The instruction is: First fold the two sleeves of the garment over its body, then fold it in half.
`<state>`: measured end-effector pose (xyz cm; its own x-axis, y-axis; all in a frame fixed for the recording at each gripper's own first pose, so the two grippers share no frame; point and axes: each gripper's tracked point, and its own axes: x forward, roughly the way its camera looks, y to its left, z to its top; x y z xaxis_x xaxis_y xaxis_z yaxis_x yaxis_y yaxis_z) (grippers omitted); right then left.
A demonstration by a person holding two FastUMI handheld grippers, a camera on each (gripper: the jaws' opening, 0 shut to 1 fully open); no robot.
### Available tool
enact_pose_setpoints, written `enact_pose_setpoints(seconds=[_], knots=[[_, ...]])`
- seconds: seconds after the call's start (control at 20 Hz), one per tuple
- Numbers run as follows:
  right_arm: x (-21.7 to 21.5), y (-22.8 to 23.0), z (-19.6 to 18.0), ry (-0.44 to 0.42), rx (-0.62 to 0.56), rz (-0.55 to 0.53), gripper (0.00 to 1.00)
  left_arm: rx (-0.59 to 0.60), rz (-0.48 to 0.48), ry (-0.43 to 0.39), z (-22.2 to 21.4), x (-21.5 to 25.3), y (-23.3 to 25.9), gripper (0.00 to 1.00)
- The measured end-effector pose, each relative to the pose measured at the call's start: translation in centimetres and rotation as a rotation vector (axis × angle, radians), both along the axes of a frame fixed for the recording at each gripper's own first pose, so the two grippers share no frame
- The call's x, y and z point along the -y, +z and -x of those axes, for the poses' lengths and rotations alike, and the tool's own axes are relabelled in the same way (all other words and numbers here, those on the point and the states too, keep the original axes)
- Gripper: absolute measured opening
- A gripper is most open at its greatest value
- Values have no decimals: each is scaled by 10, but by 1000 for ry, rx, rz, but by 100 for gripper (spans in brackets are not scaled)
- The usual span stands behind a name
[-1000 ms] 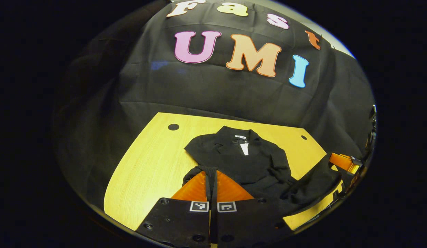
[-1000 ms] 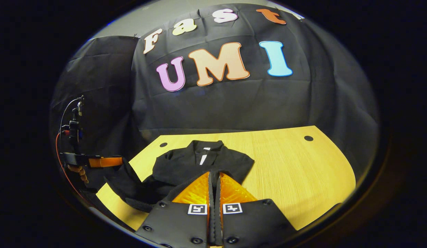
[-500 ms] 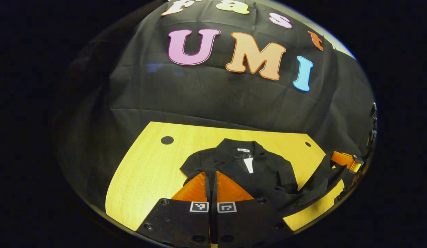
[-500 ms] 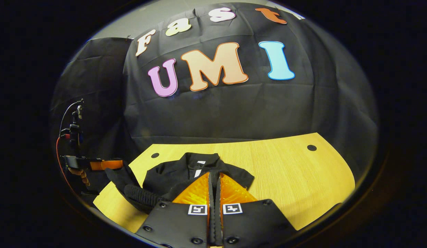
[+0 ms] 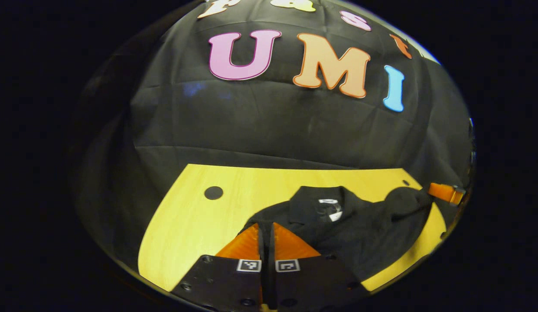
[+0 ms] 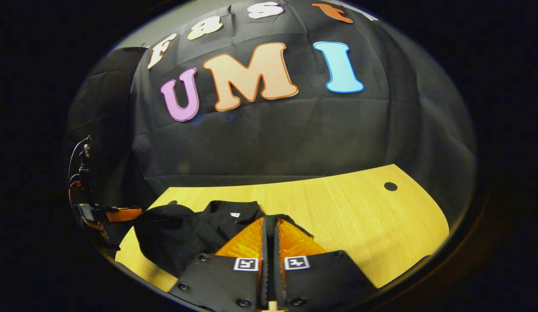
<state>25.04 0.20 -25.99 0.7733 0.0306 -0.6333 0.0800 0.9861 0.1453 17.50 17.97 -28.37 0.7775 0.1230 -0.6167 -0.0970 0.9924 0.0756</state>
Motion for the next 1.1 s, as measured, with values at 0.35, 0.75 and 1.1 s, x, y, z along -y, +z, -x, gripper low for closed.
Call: enact_pose_setpoints(seconds=[0.35, 0.75, 1.1], knots=[[7, 67, 14, -64, 203, 135, 98, 216, -32, 0, -4, 6, 66, 91], [-4, 154, 103, 3, 446, 136, 94, 453, -65, 4, 77, 50, 186, 89], [1, 186, 203, 20, 510, 86, 94, 519, -99, 35, 168, 83, 235, 92]])
